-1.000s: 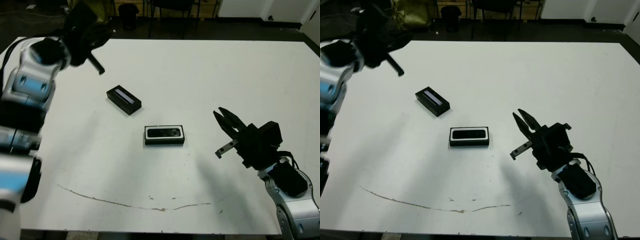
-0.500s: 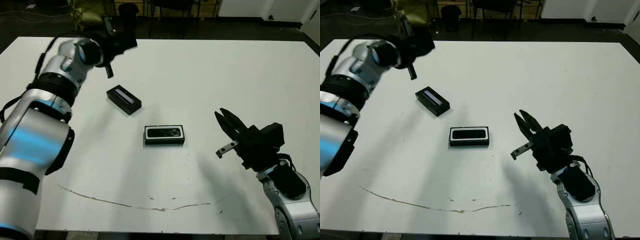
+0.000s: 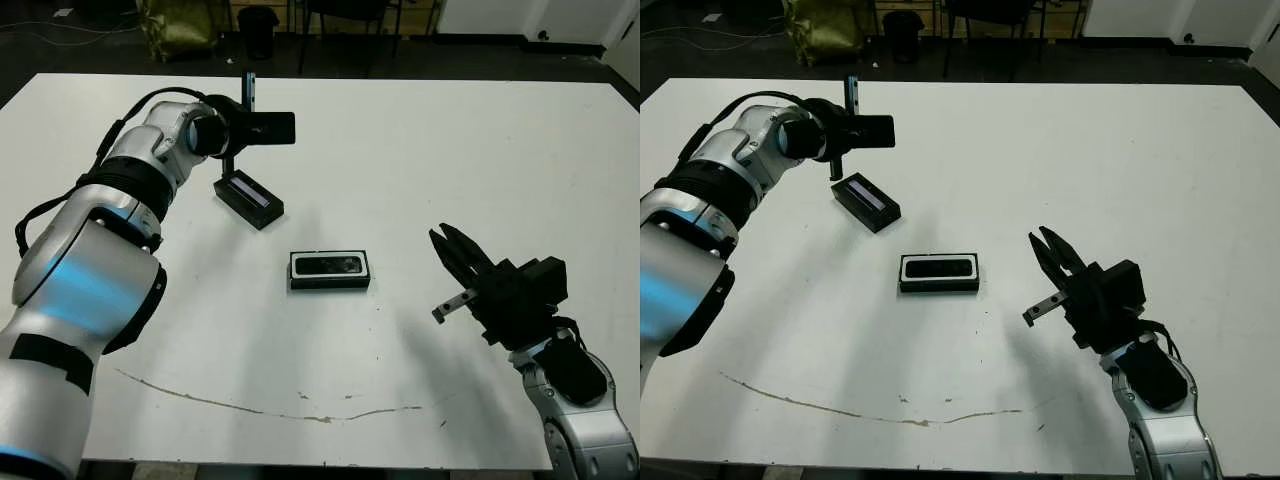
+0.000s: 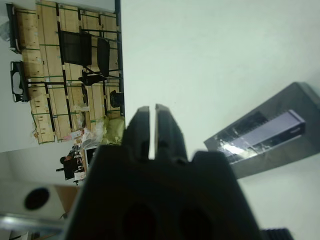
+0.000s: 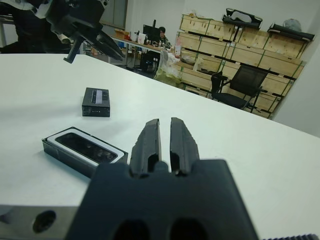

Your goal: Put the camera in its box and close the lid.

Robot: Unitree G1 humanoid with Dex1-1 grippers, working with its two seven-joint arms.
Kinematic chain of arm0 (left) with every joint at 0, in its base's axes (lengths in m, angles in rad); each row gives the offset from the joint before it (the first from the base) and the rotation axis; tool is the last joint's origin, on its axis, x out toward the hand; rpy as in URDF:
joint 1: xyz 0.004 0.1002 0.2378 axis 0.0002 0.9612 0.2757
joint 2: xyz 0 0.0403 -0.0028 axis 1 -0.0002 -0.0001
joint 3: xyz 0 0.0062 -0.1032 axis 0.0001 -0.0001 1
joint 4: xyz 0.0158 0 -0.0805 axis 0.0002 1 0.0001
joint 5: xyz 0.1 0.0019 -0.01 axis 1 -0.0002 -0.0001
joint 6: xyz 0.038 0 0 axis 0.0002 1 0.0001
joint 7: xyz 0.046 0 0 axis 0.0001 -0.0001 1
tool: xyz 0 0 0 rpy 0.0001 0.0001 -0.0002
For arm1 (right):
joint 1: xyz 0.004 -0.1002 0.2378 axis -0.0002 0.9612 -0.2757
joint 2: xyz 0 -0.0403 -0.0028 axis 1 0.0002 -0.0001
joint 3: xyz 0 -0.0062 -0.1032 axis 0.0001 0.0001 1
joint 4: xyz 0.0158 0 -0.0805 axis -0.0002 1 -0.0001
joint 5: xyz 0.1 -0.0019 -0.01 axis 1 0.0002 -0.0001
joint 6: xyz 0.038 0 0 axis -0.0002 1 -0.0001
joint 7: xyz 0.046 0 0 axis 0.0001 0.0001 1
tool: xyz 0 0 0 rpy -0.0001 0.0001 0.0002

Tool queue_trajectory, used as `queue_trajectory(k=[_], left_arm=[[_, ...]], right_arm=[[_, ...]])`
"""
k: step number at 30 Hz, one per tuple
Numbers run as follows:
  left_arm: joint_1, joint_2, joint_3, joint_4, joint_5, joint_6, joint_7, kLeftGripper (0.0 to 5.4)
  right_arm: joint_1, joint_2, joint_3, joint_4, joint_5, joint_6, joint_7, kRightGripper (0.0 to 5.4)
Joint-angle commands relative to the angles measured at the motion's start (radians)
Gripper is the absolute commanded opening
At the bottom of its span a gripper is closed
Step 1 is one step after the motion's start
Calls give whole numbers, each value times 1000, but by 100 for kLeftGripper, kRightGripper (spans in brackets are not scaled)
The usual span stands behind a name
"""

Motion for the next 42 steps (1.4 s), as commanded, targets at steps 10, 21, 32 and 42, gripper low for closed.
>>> queue_trajectory(k=[10,21,32,42], left_arm=[[81,-28,-13,31,26,-3,35,0],[91,-34,-23,34,38,-12,25,0],[98,-39,-46,37,66,-16,19,0],[119,-24,-43,33,60,-27,18,0]], right_arm=[[51,3,3,28,17,-49,3,1],[72,6,11,-14,41,7,-7,1],[90,15,15,-21,39,10,-15,1],[89,18,10,9,53,-37,4,1]])
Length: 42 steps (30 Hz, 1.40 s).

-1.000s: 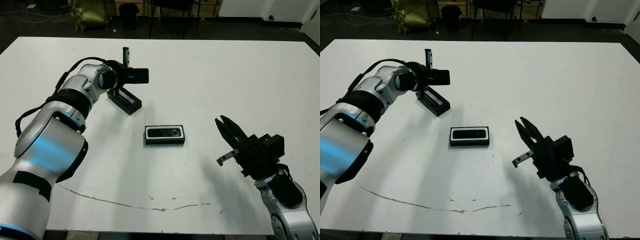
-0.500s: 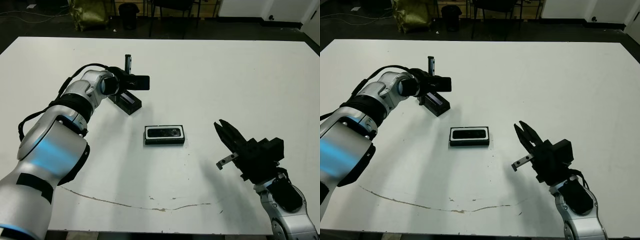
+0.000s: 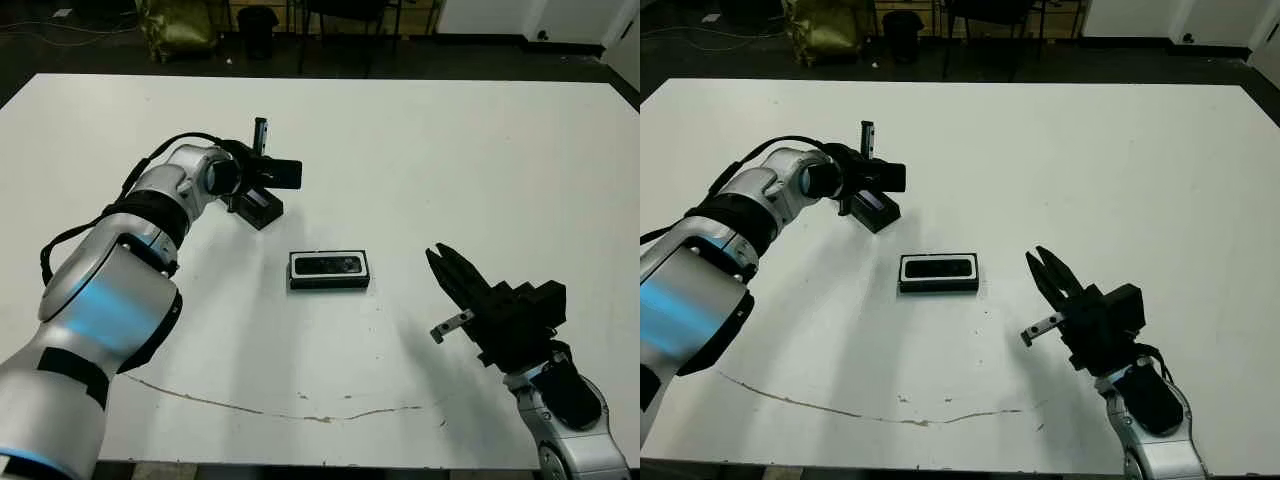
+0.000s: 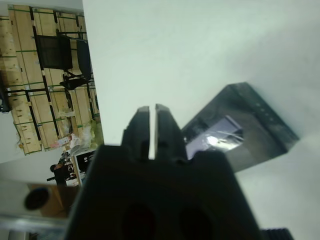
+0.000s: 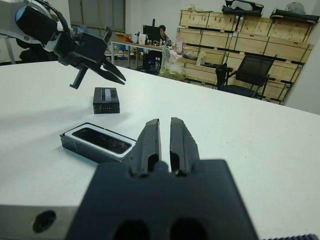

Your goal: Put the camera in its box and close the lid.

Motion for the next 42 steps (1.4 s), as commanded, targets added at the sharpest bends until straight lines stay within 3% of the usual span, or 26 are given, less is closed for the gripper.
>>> queue_trajectory(k=[1,10,31,42], left_arm=[[34,21,-5,6,10,-17,-13,0],[48,50,3,-5,2,-28,-50,0],[76,106,37,-60,-30,-38,-160,0],[103,126,40,-84,-46,-71,-198,0]], right_arm=[[6,-7,-5,19,14,-1,11,1],[-1,-8,-3,32,19,-15,20,1],[1,-17,1,-23,1,70,-3,1],[-6,-12,-6,18,16,26,23,1]])
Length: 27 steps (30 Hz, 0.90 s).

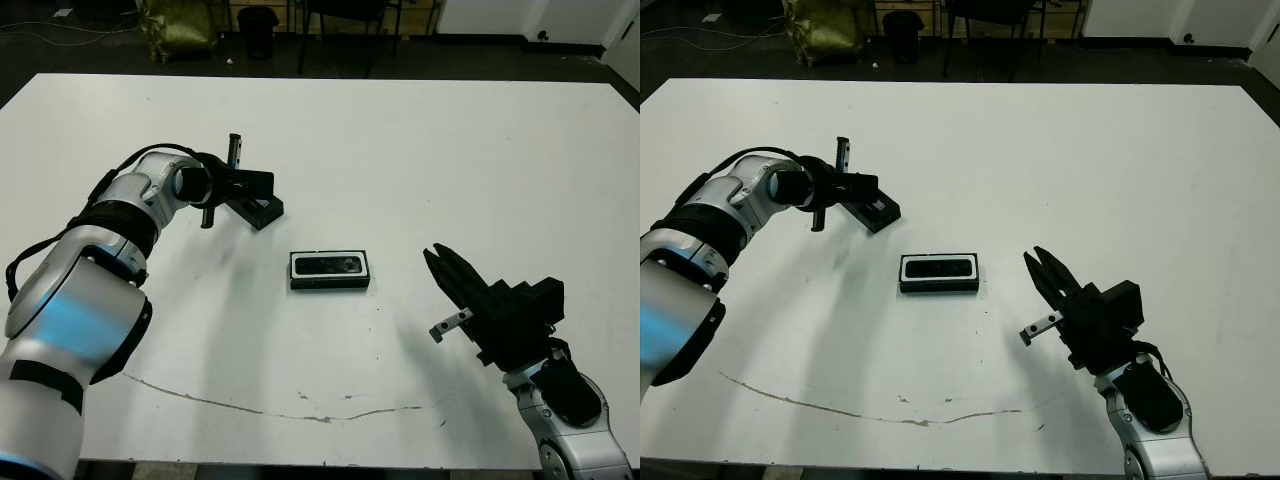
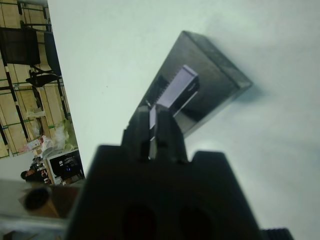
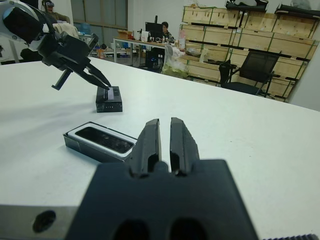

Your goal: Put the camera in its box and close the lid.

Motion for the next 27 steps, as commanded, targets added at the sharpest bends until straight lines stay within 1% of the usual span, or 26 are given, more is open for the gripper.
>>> queue_trajectory(k=[1,7,10,16,23,27], left_arm=[[41,15,4,-8,-6,-6,-26,0],[73,43,12,-37,-22,-25,-73,0],[90,60,18,-54,-31,-29,-102,0],[128,109,33,-112,-61,-59,-171,0],[169,170,56,-176,-93,-68,-226,0],[178,186,66,-200,-97,-46,-242,0]], right_arm=[[5,-9,-5,23,5,-12,7,1],[14,-14,-3,6,-5,1,-1,1],[7,-11,-4,32,1,-32,13,1],[15,-11,1,18,0,-11,3,1],[11,-12,0,38,-1,-39,16,1],[12,-8,1,47,2,-50,21,1]])
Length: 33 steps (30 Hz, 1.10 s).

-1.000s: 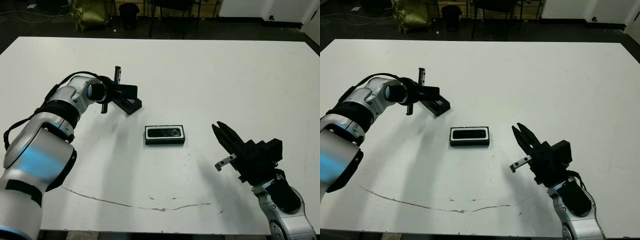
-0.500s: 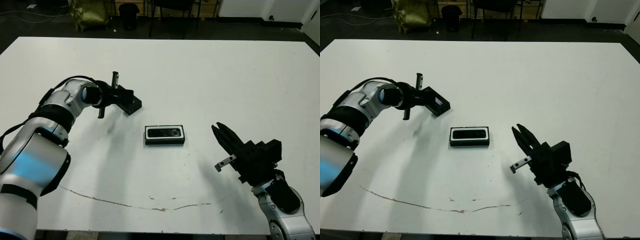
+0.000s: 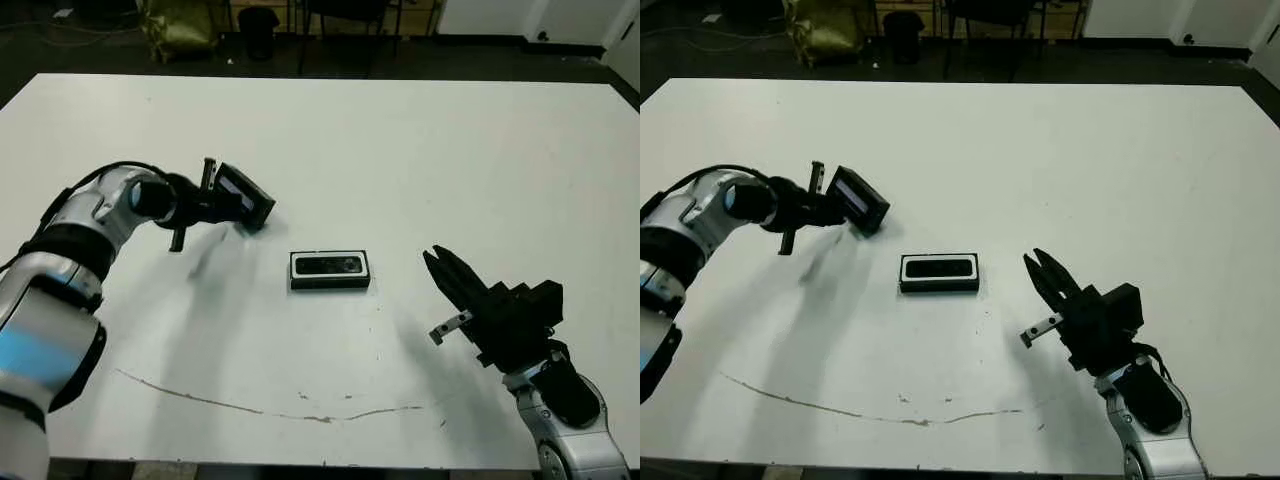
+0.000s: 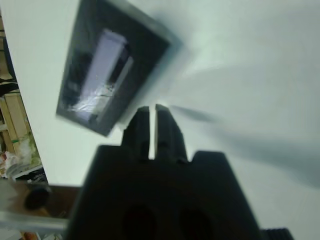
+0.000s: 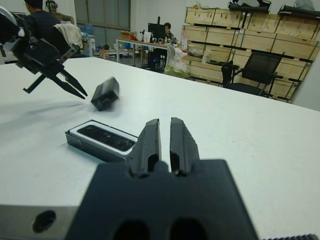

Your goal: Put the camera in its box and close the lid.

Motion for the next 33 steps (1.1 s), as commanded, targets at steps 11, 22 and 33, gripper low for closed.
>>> queue_trajectory(k=[11,22,33], left_arm=[[23,31,14,-40,-9,32,-31,0],[-56,26,24,-43,-9,46,-38,0],[-459,-68,67,159,-50,192,-150,0]], right_arm=[[13,-10,6,33,-22,-26,4,1],[13,-9,7,46,-29,-49,4,1],[-6,-16,10,52,-30,-41,13,1]])
